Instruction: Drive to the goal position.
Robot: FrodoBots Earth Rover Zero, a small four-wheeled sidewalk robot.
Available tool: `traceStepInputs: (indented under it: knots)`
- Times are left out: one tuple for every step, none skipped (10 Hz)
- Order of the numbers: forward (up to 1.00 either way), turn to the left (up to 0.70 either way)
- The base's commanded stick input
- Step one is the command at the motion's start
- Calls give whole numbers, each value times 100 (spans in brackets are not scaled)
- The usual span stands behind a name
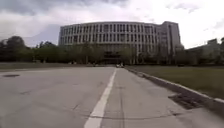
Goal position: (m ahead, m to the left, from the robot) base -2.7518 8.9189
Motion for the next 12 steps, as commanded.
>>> traceStepInputs:
  knots:
    - [100,0]
    - [100,-27]
    - [100,-27]
    - [100,-27]
    - [100,-27]
    - [100,-27]
    - [100,-26]
    - [100,0]
    - [100,0]
    - [100,0]
    - [100,0]
    - [100,0]
